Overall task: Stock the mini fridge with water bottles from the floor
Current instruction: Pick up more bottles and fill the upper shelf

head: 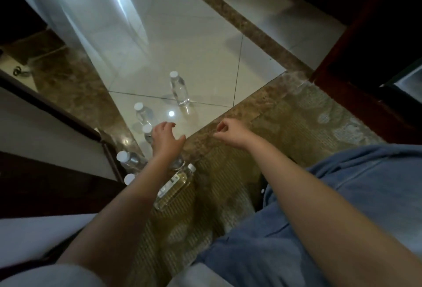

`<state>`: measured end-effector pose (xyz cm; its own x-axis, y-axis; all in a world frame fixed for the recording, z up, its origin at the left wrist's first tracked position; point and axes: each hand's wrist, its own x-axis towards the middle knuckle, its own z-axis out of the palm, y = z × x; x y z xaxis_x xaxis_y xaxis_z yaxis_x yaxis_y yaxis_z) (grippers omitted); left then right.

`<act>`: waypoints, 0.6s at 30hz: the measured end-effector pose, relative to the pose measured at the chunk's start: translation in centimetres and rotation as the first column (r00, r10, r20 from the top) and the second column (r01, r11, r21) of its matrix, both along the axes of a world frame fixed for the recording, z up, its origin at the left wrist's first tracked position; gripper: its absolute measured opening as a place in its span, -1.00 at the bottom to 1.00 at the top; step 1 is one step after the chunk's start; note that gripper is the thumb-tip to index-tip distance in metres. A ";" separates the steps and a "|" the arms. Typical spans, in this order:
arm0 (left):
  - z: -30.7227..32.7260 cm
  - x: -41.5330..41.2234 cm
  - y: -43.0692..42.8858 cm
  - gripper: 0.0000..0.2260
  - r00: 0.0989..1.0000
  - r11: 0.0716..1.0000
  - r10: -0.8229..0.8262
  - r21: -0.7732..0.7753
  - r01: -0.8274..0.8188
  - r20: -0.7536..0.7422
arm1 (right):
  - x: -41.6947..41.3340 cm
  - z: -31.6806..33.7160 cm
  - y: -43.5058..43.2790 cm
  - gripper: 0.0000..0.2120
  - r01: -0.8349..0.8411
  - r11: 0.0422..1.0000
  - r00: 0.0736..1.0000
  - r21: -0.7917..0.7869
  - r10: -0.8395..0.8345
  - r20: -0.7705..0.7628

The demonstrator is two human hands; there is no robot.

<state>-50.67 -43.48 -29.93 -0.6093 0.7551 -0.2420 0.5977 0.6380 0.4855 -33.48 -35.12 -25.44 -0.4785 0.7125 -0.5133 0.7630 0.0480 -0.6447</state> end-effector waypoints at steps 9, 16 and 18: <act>-4.4 -0.8 -2.9 -0.60 0.960 0.972 0.165 -0.205 -0.119 0.227 | 1.3 -1.1 -0.2 -0.73 -0.091 0.994 0.984 0.056 0.081 0.159; -4.4 -0.3 -2.7 -0.71 0.957 0.973 0.200 -0.156 -0.169 0.210 | 1.7 -0.6 -0.4 -0.69 -0.110 0.991 0.981 0.079 0.096 0.167; -4.2 -0.3 -2.5 -0.74 0.964 0.978 0.187 -0.129 -0.165 0.190 | 1.9 -0.6 -0.5 -0.70 -0.116 0.990 0.980 0.079 0.101 0.174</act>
<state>-50.93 -45.95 -34.17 -0.6608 0.6016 -0.4487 0.3694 0.7811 0.5033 -31.62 -35.57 -26.00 -0.4675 0.7070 -0.5307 0.8475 0.1877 -0.4965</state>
